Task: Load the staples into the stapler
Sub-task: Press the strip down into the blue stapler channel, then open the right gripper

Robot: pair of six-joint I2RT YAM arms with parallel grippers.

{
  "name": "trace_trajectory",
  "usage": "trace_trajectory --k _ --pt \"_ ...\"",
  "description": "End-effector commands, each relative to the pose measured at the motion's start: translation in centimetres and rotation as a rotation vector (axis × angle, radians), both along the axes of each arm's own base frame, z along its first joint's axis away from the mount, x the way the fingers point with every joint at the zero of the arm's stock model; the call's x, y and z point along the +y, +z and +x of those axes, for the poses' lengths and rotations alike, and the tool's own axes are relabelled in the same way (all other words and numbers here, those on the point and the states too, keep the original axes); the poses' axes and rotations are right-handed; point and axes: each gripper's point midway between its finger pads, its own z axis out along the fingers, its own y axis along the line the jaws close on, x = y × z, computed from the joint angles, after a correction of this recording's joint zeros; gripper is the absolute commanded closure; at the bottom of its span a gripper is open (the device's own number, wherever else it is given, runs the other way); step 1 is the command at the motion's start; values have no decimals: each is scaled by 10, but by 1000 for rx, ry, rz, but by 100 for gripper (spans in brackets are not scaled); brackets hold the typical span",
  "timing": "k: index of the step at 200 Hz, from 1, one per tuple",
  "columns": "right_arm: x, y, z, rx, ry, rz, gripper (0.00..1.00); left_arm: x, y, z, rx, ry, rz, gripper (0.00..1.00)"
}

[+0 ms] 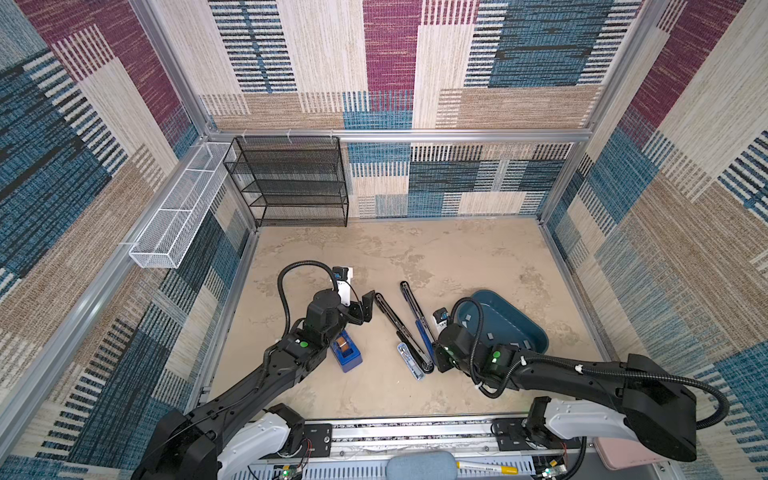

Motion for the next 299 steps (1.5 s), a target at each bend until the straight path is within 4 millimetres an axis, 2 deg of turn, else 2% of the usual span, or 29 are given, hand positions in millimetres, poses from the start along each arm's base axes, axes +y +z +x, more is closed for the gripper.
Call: trace_trajectory --k 1,103,261,299 --pt "2 6 6 -25 -23 12 87 -4 13 2 -25 -6 -47 14" --pt "-1 8 7 -32 -35 14 88 -4 12 2 -23 -7 -47 14" --pt "2 1 7 -13 -27 -7 89 -4 12 2 -22 -8 -47 14" --pt "0 -7 2 39 -38 -29 92 -4 12 2 -24 -5 -44 14"
